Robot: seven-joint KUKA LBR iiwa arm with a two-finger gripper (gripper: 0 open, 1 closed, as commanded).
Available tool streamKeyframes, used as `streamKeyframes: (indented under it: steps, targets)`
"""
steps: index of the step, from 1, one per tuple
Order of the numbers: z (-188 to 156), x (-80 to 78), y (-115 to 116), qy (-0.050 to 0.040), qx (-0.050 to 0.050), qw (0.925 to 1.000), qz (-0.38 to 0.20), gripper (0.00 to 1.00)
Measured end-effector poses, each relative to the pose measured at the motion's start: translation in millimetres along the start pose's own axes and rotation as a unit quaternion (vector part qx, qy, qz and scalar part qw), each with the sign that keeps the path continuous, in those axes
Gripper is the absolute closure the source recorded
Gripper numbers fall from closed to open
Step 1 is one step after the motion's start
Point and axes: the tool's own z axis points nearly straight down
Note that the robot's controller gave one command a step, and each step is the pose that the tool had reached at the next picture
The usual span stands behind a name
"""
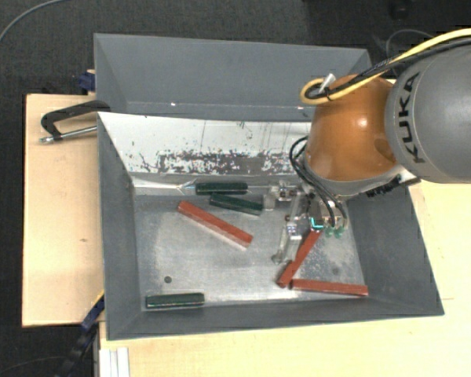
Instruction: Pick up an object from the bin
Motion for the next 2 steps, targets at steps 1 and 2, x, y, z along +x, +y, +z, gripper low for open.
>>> streamKeyframes:
  steps: [1, 2]
  targets:
    - [90.2, 12.1, 16.7, 0.0005, 0.000, 0.9996, 0.028, 0.00]
    - [84.6, -27.6, 84.5, -0.0077, -0.002, 0.9999, -0.007, 0.00]
